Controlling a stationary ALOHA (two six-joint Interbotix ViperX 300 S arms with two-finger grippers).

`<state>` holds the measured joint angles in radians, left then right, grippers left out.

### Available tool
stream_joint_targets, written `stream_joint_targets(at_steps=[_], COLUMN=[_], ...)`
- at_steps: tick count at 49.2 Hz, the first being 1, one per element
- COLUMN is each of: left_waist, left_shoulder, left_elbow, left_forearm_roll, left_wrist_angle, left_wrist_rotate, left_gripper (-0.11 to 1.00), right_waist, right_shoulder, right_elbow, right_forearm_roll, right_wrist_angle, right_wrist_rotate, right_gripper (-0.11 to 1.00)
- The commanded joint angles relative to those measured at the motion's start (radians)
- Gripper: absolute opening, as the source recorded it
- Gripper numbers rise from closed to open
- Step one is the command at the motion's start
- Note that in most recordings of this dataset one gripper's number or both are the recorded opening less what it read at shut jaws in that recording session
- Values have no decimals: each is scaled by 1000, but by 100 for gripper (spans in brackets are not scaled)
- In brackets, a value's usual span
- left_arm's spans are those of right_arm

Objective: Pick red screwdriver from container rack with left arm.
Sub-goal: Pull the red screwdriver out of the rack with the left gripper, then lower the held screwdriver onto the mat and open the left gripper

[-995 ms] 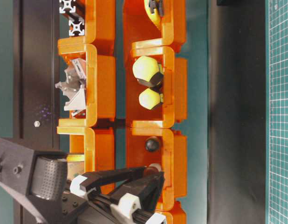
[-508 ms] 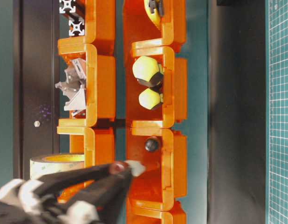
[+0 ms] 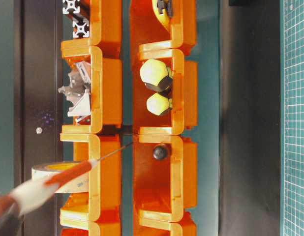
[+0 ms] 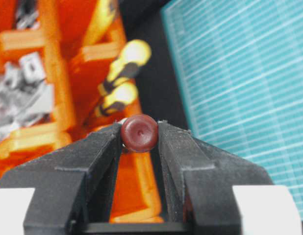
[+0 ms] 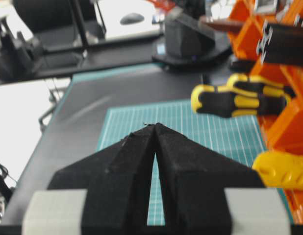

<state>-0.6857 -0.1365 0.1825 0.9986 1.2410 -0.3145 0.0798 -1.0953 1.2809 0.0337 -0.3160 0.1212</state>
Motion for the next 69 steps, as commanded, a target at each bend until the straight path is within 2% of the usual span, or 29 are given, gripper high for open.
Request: stream_joint_targets(at_steps=[1,8,17,26,38,54,62,69], left_waist=[-72,-123,-104,-44,87,216,249,255], left_shoulder=[3,66,127,164,199,236,236,244], left_elbow=[-44,-57,-6,92,161,219,229,215], left_forearm_roll=[5,6,5,6,5,5,5,5], left_wrist_angle=[6,25,0,-132,-373,-572,-623,-629], left_wrist_rotate=[-2,8,15,8,6,58,64,97], left_gripper=[26,26,26,26,26,26,26,26], right_waist=[-2,-6,-9,-11,-11,-11,-14,-12], right_shoulder=[-9,-15,-18,-20,-23,-25,-23,-23], right_elbow=[-43,-48,-49,-77,-126,-124,-124,-126], right_forearm_roll=[2,6,41,43,43,44,44,44], right_wrist_angle=[21,80,141,138,153,176,176,176], right_wrist_rotate=[2,8,75,146,149,149,149,149], right_gripper=[0,0,0,0,0,0,0,0])
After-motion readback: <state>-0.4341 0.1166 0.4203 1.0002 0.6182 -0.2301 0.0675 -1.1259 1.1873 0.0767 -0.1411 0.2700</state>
